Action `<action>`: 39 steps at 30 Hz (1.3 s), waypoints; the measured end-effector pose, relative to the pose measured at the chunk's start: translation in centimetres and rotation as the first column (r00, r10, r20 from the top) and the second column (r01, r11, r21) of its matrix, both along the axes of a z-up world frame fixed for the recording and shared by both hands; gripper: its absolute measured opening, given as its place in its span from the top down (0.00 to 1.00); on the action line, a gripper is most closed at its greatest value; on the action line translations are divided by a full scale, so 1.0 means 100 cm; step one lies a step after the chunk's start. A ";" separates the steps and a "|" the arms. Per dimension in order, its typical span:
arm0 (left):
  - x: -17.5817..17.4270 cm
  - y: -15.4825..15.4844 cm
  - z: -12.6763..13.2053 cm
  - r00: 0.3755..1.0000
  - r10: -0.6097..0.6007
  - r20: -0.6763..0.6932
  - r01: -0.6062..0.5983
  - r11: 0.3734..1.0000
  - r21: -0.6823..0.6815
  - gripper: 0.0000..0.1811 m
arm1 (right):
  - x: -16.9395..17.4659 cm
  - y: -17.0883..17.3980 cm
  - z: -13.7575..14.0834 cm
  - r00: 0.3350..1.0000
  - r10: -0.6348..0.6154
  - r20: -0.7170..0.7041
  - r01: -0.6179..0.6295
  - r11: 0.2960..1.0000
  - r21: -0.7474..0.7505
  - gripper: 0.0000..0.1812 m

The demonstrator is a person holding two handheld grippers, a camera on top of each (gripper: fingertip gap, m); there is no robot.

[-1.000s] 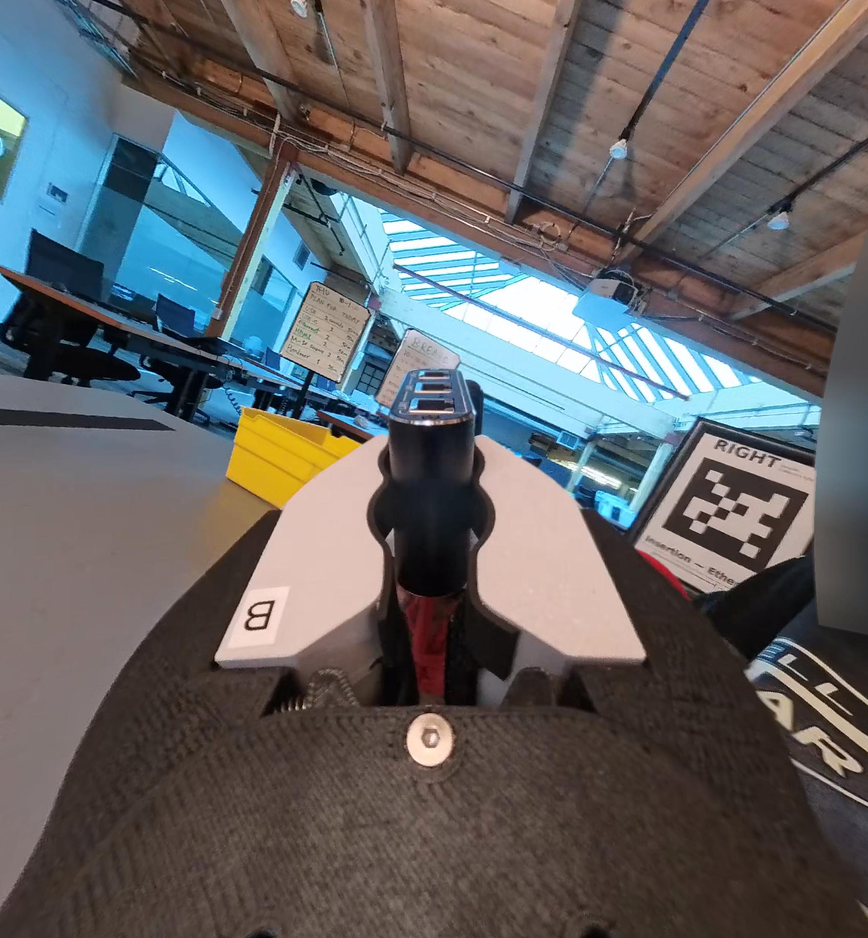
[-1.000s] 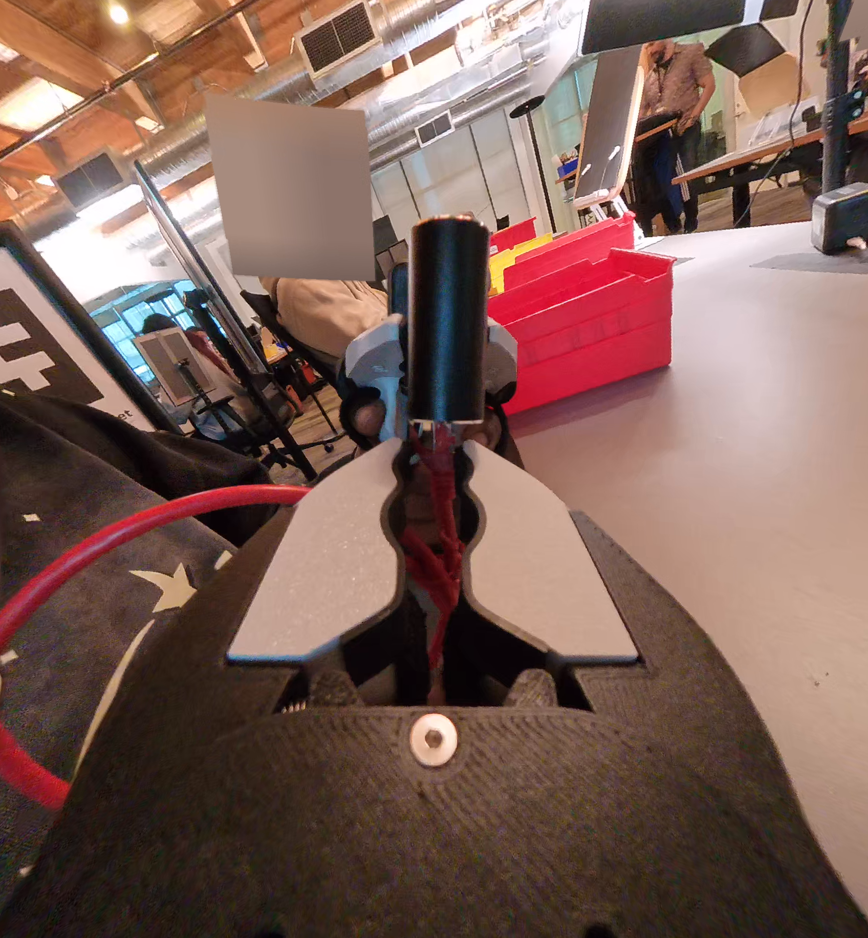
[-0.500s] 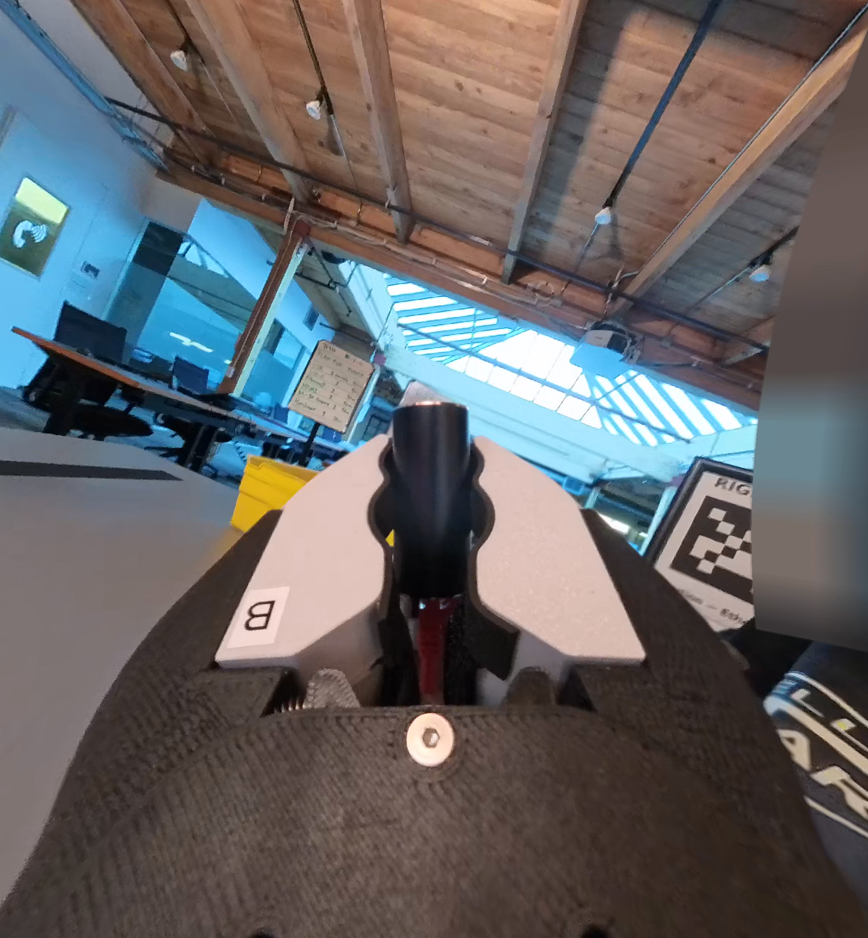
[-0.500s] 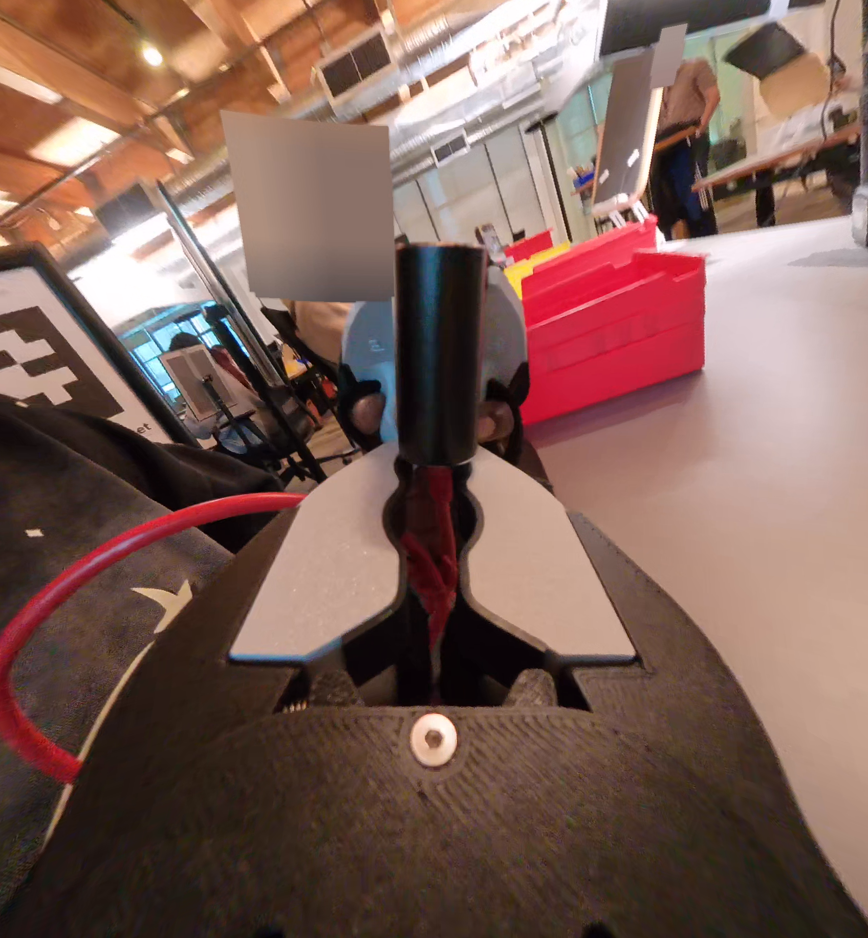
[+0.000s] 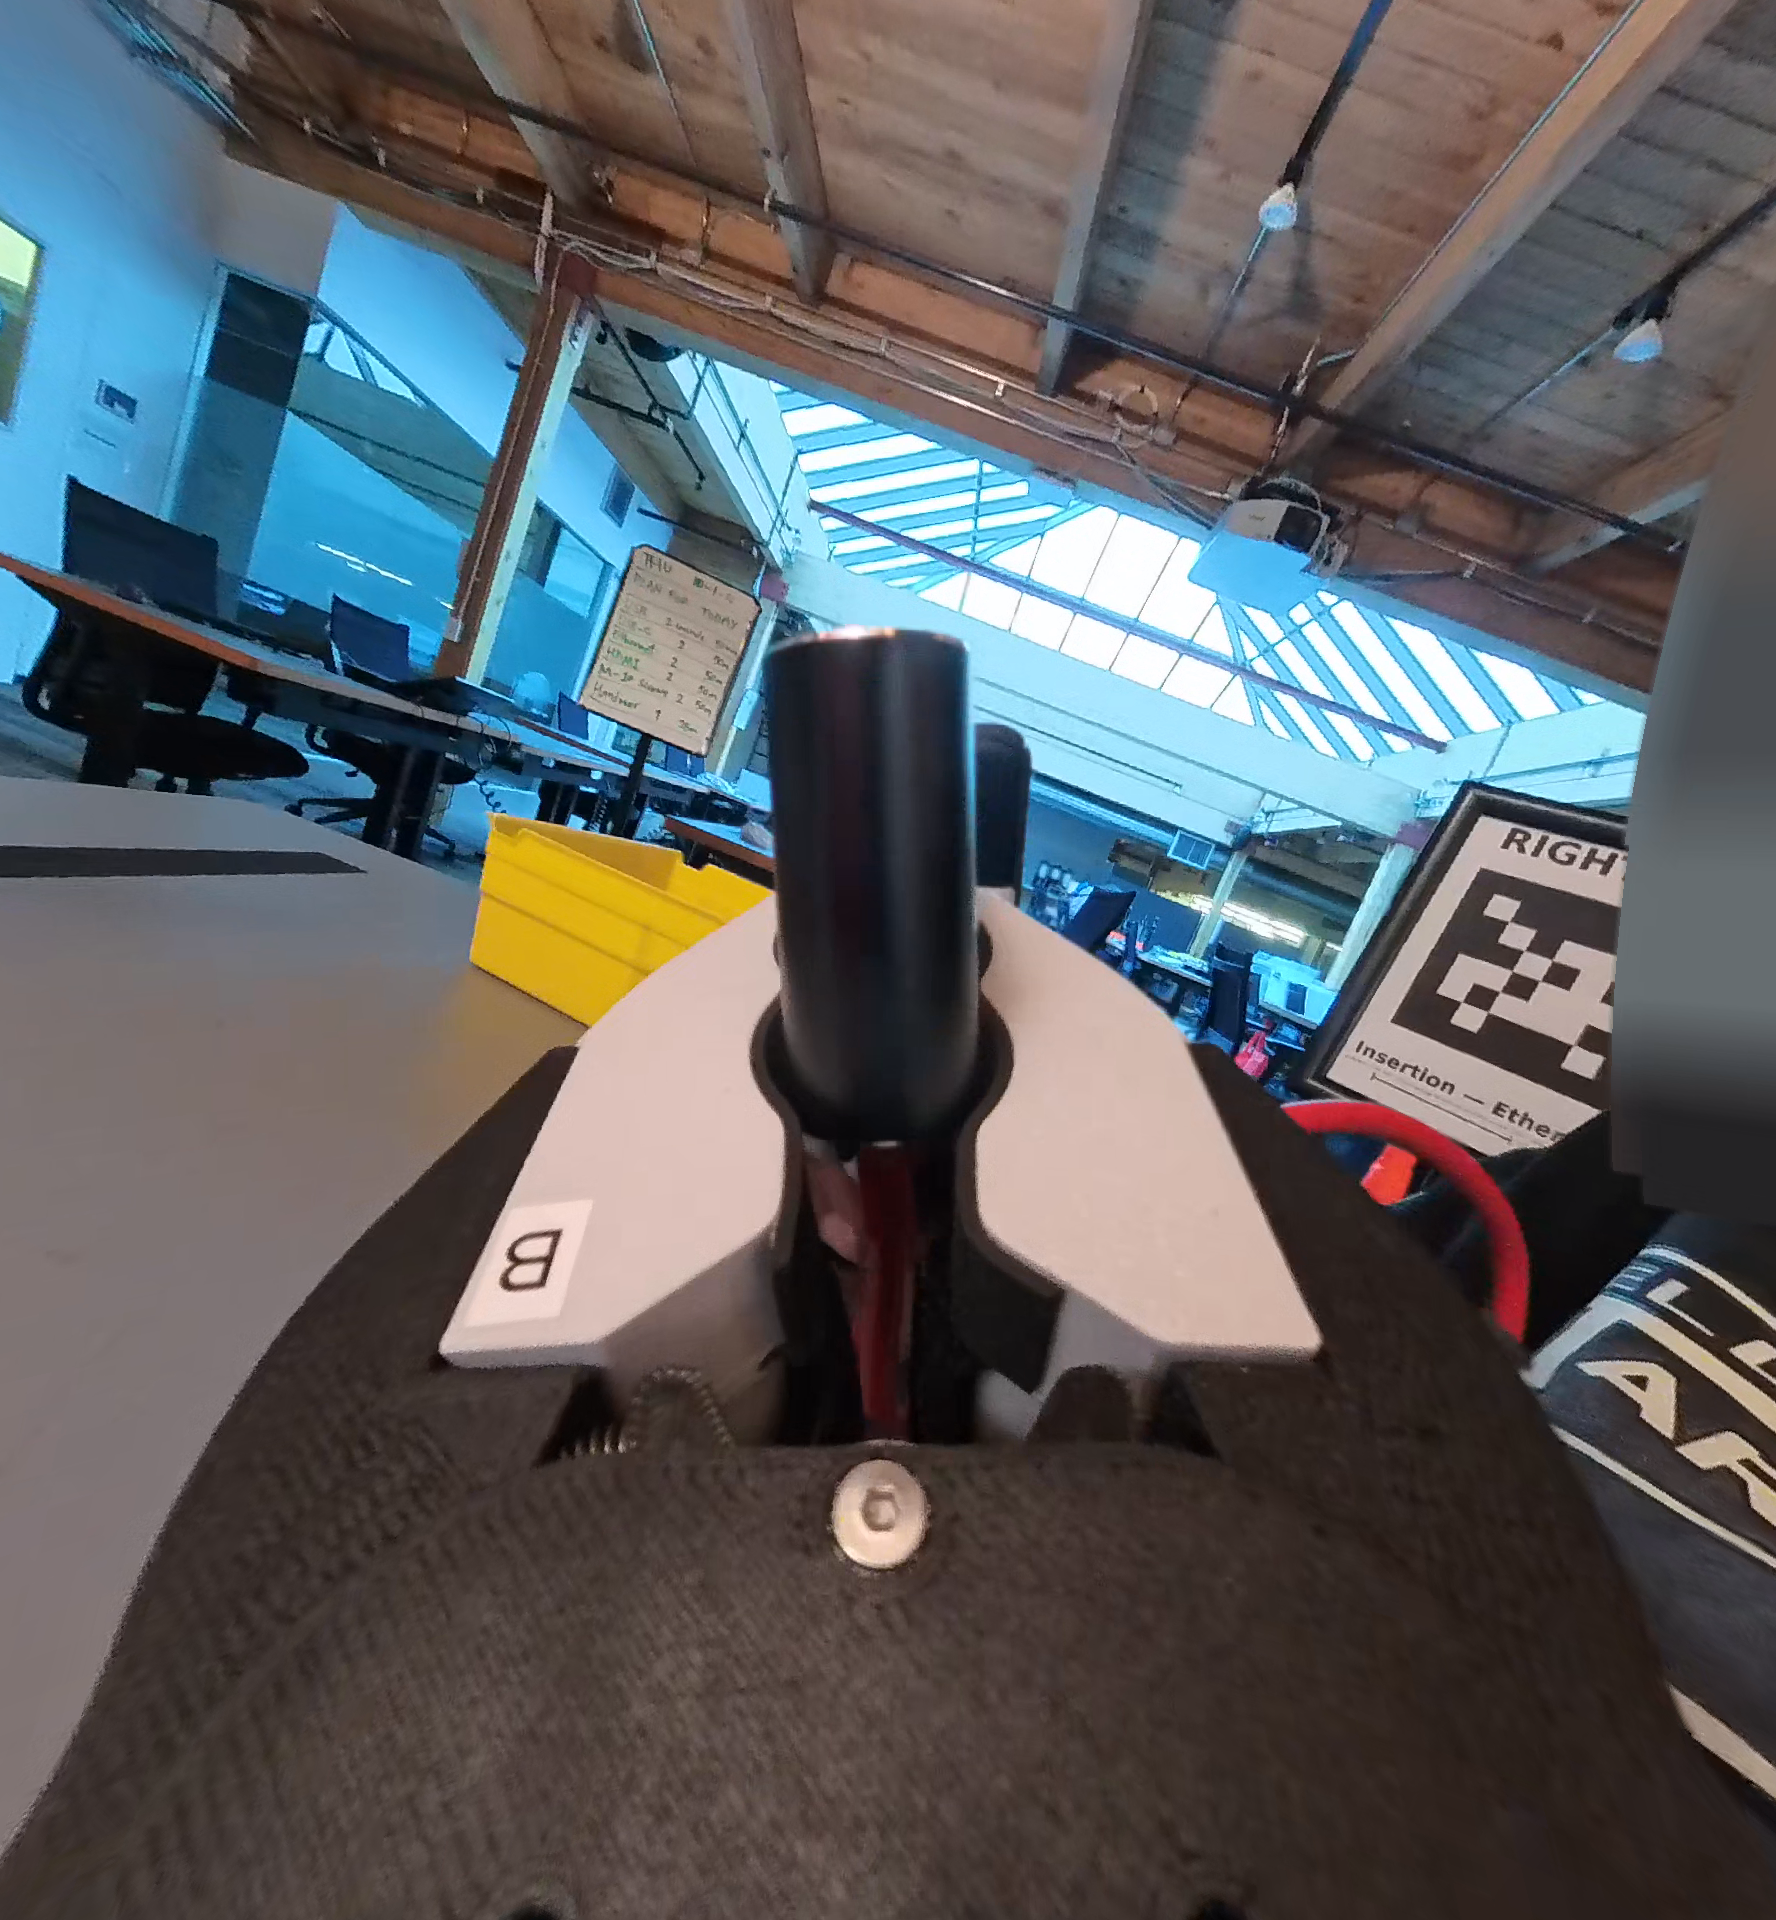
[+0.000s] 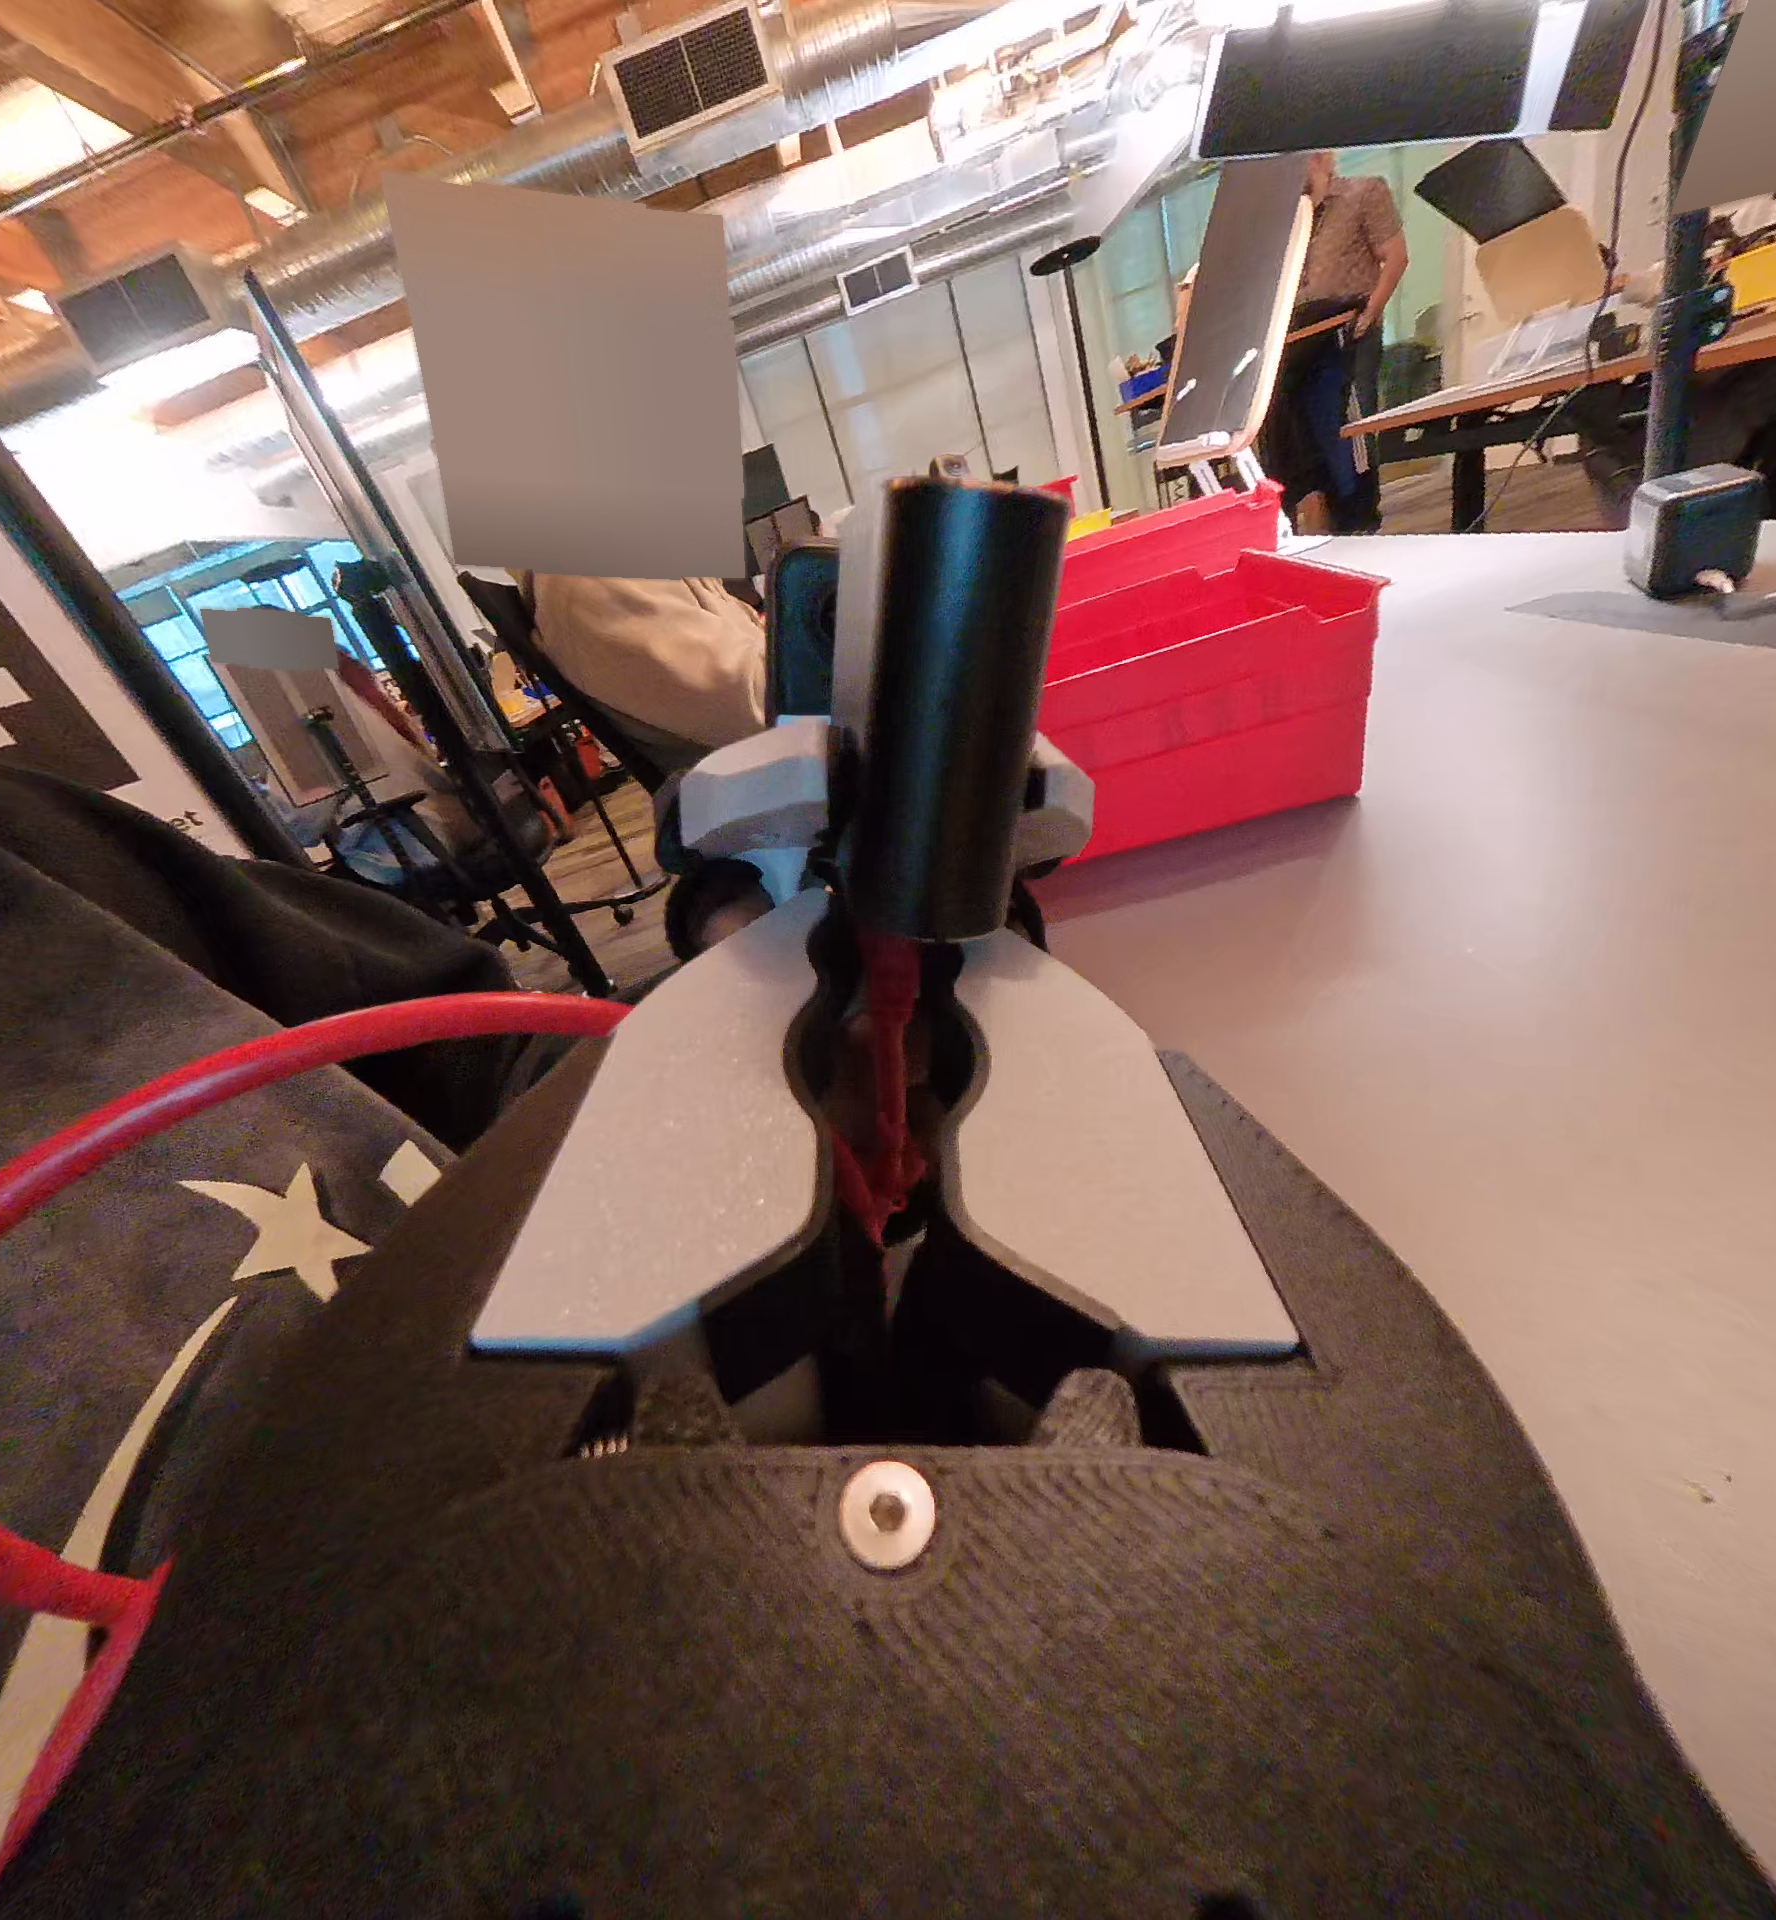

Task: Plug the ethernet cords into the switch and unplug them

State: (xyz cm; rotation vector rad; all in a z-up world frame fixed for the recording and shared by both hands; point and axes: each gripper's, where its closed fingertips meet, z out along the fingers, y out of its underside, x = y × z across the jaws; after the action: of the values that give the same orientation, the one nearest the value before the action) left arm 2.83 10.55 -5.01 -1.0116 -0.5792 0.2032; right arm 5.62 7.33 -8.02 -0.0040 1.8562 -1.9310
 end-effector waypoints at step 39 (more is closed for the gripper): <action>0.002 -0.020 0.019 0.996 0.061 -0.065 -0.045 0.971 0.236 0.86 | -0.002 -0.014 0.002 0.842 -0.356 -0.405 0.327 0.934 -0.141 0.94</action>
State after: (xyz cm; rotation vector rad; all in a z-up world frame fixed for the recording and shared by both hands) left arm 3.01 8.54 -3.09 -0.7580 -0.5512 0.2123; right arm 5.38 5.92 -7.85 -0.1342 2.1891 -2.3912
